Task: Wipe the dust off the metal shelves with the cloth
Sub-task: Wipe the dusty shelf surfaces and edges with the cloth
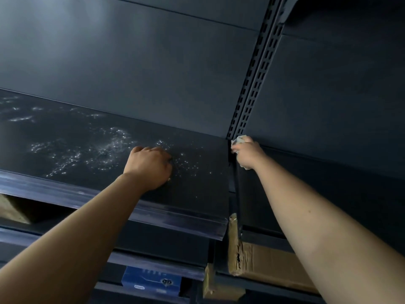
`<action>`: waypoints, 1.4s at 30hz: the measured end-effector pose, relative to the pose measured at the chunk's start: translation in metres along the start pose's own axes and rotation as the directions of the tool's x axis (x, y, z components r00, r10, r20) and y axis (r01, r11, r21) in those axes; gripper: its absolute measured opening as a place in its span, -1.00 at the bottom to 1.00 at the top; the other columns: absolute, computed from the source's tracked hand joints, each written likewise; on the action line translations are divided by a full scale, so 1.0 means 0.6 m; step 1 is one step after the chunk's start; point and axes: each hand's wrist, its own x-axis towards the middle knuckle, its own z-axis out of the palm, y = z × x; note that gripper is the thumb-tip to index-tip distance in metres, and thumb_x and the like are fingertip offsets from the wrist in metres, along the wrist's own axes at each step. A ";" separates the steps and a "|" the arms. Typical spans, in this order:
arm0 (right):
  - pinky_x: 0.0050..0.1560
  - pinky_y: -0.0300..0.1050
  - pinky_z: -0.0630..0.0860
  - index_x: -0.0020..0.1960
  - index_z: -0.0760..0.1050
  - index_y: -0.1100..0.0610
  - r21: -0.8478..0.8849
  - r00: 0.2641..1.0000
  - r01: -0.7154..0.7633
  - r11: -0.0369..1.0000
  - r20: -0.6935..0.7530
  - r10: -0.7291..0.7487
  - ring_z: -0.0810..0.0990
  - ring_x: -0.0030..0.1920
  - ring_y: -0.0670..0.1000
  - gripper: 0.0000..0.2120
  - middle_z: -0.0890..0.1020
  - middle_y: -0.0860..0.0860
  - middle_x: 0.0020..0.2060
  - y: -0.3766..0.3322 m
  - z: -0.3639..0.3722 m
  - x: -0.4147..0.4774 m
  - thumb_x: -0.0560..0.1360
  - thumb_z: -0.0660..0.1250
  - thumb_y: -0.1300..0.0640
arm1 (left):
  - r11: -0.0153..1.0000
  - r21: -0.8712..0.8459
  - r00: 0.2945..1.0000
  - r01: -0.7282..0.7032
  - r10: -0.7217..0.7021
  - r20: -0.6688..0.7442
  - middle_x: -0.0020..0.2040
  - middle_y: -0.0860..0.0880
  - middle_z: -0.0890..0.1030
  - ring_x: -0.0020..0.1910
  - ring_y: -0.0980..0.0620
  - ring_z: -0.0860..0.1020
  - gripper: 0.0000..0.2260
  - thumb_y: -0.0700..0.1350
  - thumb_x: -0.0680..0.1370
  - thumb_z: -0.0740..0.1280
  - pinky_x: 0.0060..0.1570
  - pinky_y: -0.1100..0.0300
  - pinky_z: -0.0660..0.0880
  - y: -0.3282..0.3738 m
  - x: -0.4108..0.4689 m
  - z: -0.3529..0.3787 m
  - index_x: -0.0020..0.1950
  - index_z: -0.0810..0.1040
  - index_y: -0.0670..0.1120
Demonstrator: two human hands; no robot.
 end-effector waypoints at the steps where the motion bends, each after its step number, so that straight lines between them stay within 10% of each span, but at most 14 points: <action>1: 0.24 -0.09 0.37 0.33 0.41 0.08 -0.011 1.000 -0.021 1.000 0.000 0.021 0.33 0.34 0.13 -0.52 0.30 0.04 0.37 -0.006 0.004 -0.003 0.44 0.20 0.33 | 1.000 -0.001 1.000 0.000 0.000 0.003 0.27 0.04 0.53 0.24 -0.01 0.47 -0.67 0.02 0.55 0.10 0.25 0.07 0.24 -0.001 0.000 -0.001 0.22 0.55 0.05; 8: 0.20 -0.05 0.40 0.46 0.25 0.06 -0.027 0.994 -0.113 0.993 0.006 0.113 0.32 0.28 0.13 -0.41 0.23 0.05 0.42 -0.017 0.019 -0.077 0.45 0.15 0.32 | 0.999 0.030 0.997 -0.045 0.043 0.069 0.30 0.01 0.50 0.27 -0.03 0.45 -0.64 0.02 0.56 0.06 0.27 0.03 0.24 -0.006 -0.001 -0.007 0.25 0.52 0.02; 27: 0.34 -0.06 0.31 0.15 0.62 0.02 -0.140 0.986 -0.122 0.983 -0.131 0.104 0.33 0.29 0.14 -0.65 0.30 0.07 0.41 -0.070 0.041 -0.408 0.49 0.20 0.30 | 0.964 0.004 0.942 -0.267 0.261 0.211 0.29 0.00 0.46 0.26 -0.06 0.41 -0.63 0.05 0.57 -0.04 0.32 -0.08 0.21 -0.054 -0.092 -0.044 0.21 0.46 -0.03; 36: 0.26 -0.19 0.40 0.02 0.66 0.10 0.241 0.874 -0.065 0.968 -0.455 0.171 0.49 0.15 0.00 -0.69 0.47 0.00 0.19 -0.087 0.056 -0.481 0.50 0.21 0.37 | 0.962 0.034 0.943 -0.271 0.258 0.211 0.42 -0.01 0.37 0.35 -0.09 0.34 -0.57 0.07 0.59 -0.05 0.36 -0.12 0.18 -0.084 -0.101 -0.059 0.40 0.34 -0.01; 42: 0.17 -0.32 0.29 0.35 0.41 -0.01 0.485 0.795 -0.071 0.872 -0.501 0.343 0.41 0.13 -0.06 -0.52 0.36 0.03 0.27 -0.127 0.030 -0.437 0.51 0.17 0.36 | 0.975 0.033 0.956 -0.219 0.208 0.206 0.40 -0.02 0.39 0.36 -0.10 0.34 -0.57 0.05 0.58 -0.03 0.39 -0.12 0.14 -0.119 -0.100 -0.070 0.40 0.33 -0.01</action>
